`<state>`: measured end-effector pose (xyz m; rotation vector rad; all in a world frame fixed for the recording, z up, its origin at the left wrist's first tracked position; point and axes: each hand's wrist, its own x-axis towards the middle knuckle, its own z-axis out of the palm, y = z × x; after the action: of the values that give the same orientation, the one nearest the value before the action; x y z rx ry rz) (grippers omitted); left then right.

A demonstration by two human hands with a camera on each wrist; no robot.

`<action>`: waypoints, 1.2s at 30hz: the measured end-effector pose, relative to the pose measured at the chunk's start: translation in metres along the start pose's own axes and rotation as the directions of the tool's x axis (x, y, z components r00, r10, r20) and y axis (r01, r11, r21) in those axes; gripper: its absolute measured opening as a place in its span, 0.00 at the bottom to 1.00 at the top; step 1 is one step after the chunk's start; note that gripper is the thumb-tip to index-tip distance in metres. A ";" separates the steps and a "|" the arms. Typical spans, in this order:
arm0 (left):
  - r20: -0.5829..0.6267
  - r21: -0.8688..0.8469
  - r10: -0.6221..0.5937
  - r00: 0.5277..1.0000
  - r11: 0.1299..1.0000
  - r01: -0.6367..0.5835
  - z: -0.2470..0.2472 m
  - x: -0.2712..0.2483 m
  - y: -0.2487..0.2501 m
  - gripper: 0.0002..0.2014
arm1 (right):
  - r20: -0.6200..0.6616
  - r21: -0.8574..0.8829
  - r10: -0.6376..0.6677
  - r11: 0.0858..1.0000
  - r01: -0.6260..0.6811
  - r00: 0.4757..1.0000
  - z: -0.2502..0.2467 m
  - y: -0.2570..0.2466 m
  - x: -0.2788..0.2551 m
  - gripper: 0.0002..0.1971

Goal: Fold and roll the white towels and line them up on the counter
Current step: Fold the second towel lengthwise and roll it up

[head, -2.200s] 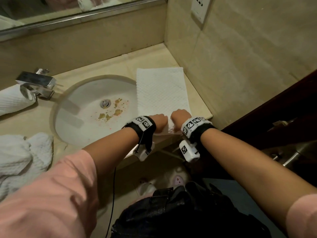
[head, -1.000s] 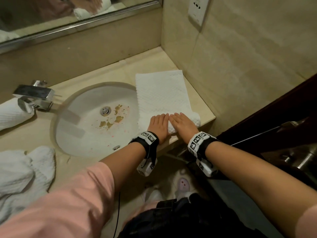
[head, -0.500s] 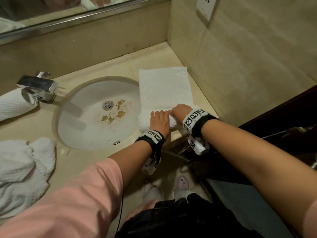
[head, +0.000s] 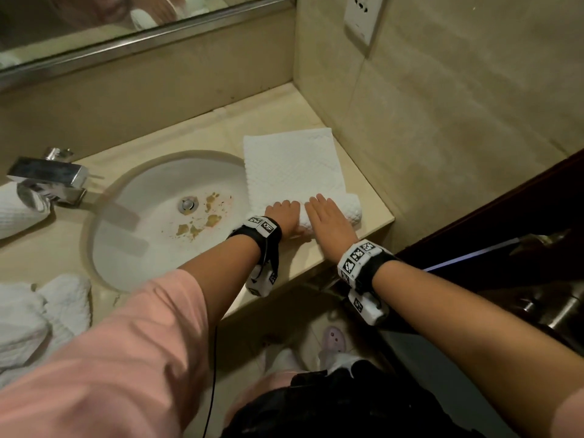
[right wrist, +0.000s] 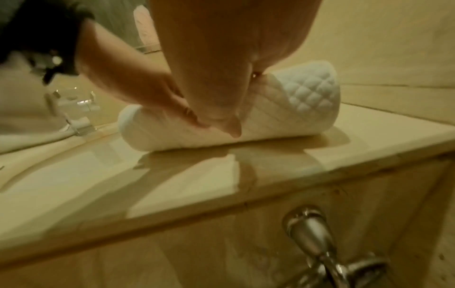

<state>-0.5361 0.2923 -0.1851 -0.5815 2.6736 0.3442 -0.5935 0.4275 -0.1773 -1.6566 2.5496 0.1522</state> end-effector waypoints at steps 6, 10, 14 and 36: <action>0.146 -0.075 0.055 0.988 0.996 -0.044 -0.014 0.016 -0.010 0.40 | -0.146 0.056 0.022 0.998 -0.014 0.989 0.009 -0.003 0.006 0.30; 0.247 -0.097 0.097 0.964 0.992 -0.075 -0.026 0.025 -0.014 0.38 | 0.012 0.053 0.041 0.998 -0.042 0.999 -0.015 -0.001 0.026 0.27; 0.066 0.000 0.112 0.992 0.994 -0.112 -0.022 0.023 -0.013 0.34 | 0.214 0.058 0.123 0.989 -0.138 0.969 -0.028 0.004 0.047 0.20; -0.192 0.161 -0.052 0.980 0.983 0.083 -0.015 0.018 0.012 0.23 | 0.581 0.081 0.087 0.983 -0.164 0.809 -0.045 0.042 0.145 0.14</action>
<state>-0.5613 0.2924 -0.1769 -0.6802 2.8169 0.0440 -0.6915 0.3067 -0.1513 -1.1563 2.1400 0.4217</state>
